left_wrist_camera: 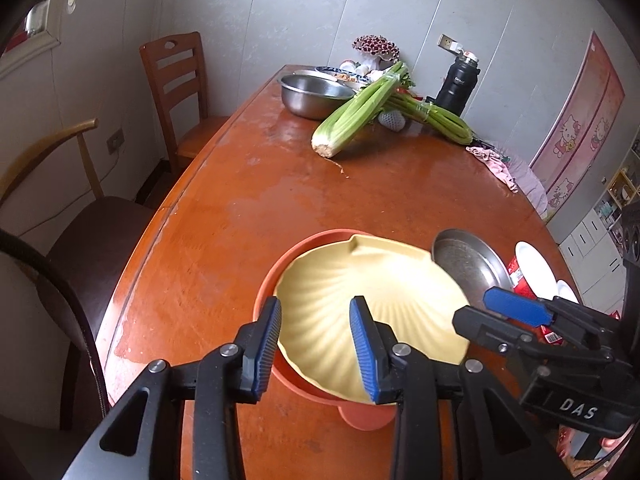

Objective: Organize plates and bowls
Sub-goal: 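Move the left gripper to the shallow silver pan rim and close, then lift the silver pan with the left gripper over the stacked plates, then lower the silver pan onto the yellow shell plate with the left gripper, then open the left gripper and withdraw it from the pan rim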

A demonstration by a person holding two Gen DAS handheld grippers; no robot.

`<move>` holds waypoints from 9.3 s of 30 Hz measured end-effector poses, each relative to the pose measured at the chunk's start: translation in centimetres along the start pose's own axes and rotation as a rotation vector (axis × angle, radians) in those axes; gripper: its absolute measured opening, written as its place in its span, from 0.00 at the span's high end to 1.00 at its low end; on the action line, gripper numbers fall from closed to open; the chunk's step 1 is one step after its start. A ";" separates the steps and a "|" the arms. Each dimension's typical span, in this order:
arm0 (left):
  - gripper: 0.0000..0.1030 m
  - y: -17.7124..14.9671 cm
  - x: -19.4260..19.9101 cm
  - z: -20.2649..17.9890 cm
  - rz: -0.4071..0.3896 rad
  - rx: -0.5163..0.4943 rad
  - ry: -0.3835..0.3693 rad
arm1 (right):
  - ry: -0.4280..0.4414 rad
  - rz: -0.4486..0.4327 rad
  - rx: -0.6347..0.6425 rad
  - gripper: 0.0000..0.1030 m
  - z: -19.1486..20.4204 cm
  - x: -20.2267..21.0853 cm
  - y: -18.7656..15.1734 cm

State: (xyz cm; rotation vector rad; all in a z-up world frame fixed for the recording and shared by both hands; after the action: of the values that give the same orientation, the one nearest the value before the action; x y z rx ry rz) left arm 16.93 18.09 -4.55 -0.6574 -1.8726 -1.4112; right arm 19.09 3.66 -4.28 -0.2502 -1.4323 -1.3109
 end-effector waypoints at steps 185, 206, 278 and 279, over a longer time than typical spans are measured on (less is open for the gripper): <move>0.76 0.0 -3.7 3.0 0.134 0.007 -0.001 | -0.020 0.063 0.039 0.44 3.0 -2.2 -0.9; 0.49 -1.7 -2.6 4.4 0.143 0.155 -0.045 | 0.016 0.003 -0.001 0.44 1.6 0.9 -1.3; 0.41 0.7 3.0 -11.5 -0.033 -0.038 -0.031 | -0.142 -0.359 -0.069 0.30 -7.5 16.1 -2.4; 0.41 0.6 3.1 -12.3 -0.035 -0.050 -0.036 | -0.141 -0.363 -0.076 0.30 -7.8 16.5 -2.6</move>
State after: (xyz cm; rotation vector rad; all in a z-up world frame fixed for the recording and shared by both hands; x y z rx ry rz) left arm 18.12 6.45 0.27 -0.6811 -1.8904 -1.4816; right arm 15.64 -11.61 5.54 -0.1380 -1.5997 -1.6720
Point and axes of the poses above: each gripper's, at about its wrist camera, not at the fingertips, and x roughly against the way its jaws point, z to its left, y to its top, the point moved 7 cm from there along -x, roughly the way its jaws point, and after that the axes turned 4 degrees about y, right-handed, at the moved point
